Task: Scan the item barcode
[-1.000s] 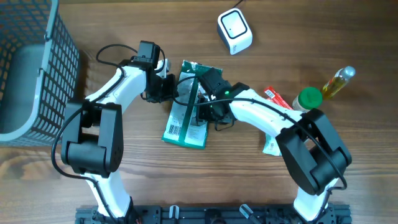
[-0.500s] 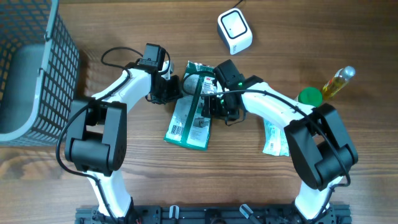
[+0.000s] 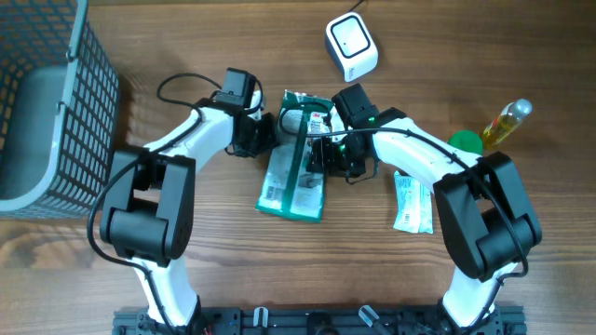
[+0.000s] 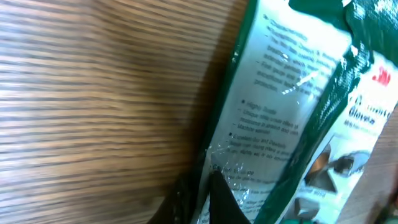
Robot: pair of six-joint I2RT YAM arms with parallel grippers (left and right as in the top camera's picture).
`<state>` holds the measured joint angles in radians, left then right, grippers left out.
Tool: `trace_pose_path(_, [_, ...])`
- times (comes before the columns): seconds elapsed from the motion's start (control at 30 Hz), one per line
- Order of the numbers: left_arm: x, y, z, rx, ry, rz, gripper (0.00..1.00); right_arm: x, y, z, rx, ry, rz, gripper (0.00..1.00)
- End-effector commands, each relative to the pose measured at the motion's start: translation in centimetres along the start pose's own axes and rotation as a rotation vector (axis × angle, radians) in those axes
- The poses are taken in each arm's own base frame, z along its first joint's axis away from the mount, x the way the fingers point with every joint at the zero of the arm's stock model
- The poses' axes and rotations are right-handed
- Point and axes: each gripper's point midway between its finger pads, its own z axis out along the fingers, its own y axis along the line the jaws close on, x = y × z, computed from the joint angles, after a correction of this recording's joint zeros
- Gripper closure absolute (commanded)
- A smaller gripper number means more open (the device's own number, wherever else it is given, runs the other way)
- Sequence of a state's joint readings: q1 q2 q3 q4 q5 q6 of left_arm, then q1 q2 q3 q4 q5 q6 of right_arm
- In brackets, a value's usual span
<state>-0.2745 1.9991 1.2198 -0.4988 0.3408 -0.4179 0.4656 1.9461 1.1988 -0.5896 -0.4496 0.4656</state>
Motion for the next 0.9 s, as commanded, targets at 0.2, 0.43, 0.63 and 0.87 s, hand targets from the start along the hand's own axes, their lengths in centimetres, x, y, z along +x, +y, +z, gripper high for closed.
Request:
trace_pose_path(0.2, [2.7,4.1,2.7,-0.19,0.031,-0.17,0.96,0.9,-0.2,0.3,-0.01,0.021,-0.023,0.41])
trace_pose_path(0.43, [2.6,5.3,2.6,-0.245,-0.004,-0.324,0.96,1.0,-0.2,0.3,-0.009,0.024,-0.033,0.41])
trace_pose_path(0.63, [2.7,5.6,2.5,-0.263,-0.008,-0.325,0.96,0.2,-0.4,0.3,0.007,-0.008,-0.046,0.41])
trace_pose_path(0.87, [2.8,5.1,2.6,-0.234,0.014,-0.241,0.96,-1.5,-1.1,-0.3,-0.008,-0.064,-0.041,0.3])
